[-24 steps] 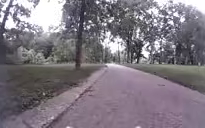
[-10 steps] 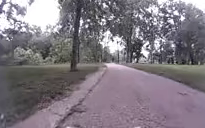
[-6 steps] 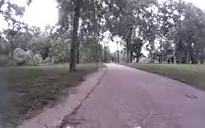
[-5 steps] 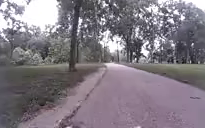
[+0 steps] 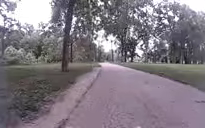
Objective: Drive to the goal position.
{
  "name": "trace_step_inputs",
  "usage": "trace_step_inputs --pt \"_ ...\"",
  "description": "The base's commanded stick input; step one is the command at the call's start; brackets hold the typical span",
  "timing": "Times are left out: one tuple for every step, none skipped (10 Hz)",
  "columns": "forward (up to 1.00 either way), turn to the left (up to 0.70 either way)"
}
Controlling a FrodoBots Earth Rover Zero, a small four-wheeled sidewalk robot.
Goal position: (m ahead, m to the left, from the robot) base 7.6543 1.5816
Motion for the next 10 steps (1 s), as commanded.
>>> trace_step_inputs --pt "0.7 -0.09" --pt "0.7 -0.09" --pt "0.7 -0.06" --pt "0.7 0.0" --pt "0.7 0.0" --pt "0.7 0.0" --pt "0.7 0.0" --pt "0.7 0.0" --pt "0.7 0.0" --pt "0.7 0.0"
